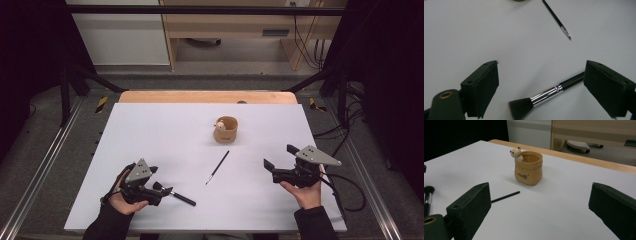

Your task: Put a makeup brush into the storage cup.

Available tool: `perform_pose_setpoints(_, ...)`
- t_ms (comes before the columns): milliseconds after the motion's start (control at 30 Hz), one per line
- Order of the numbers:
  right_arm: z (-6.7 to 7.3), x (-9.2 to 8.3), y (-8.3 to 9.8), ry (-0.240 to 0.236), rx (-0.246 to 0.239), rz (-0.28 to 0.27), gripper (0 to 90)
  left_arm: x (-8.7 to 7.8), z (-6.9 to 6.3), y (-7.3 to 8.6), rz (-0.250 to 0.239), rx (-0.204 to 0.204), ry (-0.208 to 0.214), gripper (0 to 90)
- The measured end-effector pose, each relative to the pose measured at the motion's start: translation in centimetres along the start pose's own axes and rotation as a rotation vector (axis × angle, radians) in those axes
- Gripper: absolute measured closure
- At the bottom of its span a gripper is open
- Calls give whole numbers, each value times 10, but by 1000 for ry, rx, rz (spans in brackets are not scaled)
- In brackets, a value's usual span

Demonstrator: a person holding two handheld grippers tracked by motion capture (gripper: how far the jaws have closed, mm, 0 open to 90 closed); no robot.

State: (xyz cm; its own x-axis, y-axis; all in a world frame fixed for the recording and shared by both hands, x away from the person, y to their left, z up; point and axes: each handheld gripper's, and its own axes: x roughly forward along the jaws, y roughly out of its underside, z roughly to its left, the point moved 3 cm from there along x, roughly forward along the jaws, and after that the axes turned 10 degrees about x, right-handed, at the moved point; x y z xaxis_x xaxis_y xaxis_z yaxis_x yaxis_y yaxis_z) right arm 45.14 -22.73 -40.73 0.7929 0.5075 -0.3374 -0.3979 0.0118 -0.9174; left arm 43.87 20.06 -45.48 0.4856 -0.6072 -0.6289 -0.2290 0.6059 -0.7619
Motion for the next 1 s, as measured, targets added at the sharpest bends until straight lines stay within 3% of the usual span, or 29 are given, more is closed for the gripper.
perform_pose_setpoints(333,0,-1,-1,1,5,-2,47,13,-11,2,57,31,53,165)
perform_pose_setpoints(633,0,0,0,2,2,3,47,30,-22,7,142,103,120,235)
perform_pose_setpoints(867,0,1,1,7,1,3,48,37,-25,10,184,120,147,319)
perform_pose_setpoints(1000,1,1,1,6,2,7,48,38,-25,10,184,114,151,350)
